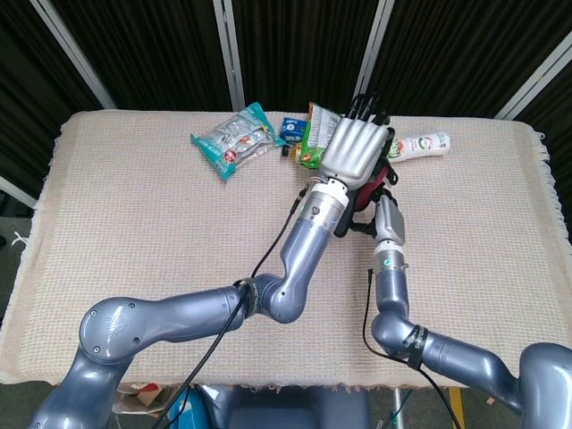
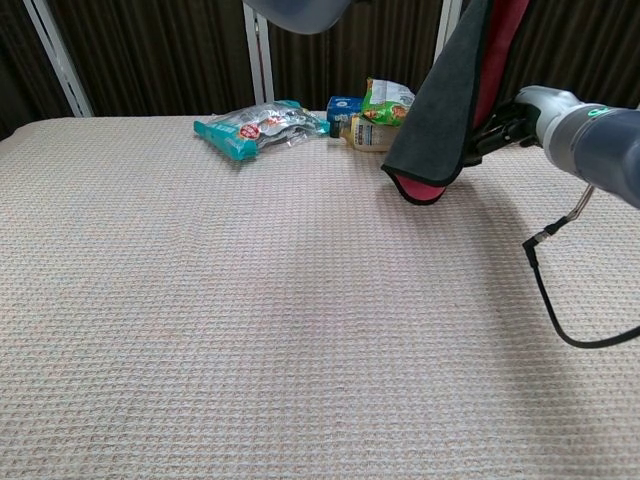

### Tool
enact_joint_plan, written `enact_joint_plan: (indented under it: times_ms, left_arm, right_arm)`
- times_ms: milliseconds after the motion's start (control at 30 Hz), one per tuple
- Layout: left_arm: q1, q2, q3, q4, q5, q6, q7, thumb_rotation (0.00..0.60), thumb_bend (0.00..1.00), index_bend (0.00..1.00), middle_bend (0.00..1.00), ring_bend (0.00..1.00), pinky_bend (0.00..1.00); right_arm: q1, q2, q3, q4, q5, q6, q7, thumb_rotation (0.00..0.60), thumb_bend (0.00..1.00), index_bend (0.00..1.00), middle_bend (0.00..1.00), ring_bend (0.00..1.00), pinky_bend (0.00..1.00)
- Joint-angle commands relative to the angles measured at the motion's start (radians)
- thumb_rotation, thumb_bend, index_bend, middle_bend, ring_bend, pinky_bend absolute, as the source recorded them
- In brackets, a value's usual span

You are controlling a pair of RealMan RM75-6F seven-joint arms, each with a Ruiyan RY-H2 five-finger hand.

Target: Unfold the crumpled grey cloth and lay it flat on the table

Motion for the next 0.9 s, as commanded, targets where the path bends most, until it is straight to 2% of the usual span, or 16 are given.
enact_joint_plan:
  times_ms: [33,300,533,900]
  left_arm:
    - [0.004,0.006,0.002,-0.007,0.003,0.0,-0.005,0.6,0.55,0.55,0.25,0.03,0.02]
    - [0.034,0.035,0.01,-0.045,0.019,-0.001,-0.037,0.6,0.56,0.55,0.25,0.03,0.02]
    - [0.074,0.063,0.025,-0.078,0.023,-0.012,-0.068,0.6,0.56,0.55,0.25,0.03,0.02]
    - [0.147,0.116,0.042,-0.142,0.052,-0.05,-0.167,0.6,0.56,0.55,0.25,0.03,0.02]
  right_arm:
    - [-0.008,-0.009,-0.003,0.011,-0.016,0.012,0.011,0.6,0.42,0.61,0.26,0.07,0.08]
    - [-0.04,0.0,-0.005,0.008,-0.055,0.023,0.036,0.6,0.5,0.65,0.29,0.09,0.08]
    - [-0.086,0.042,-0.002,-0.054,-0.103,0.047,0.067,0.6,0.55,0.65,0.29,0.09,0.08]
    - [-0.127,0.106,0.02,-0.102,-0.133,0.064,0.083,0.6,0.58,0.66,0.3,0.09,0.08]
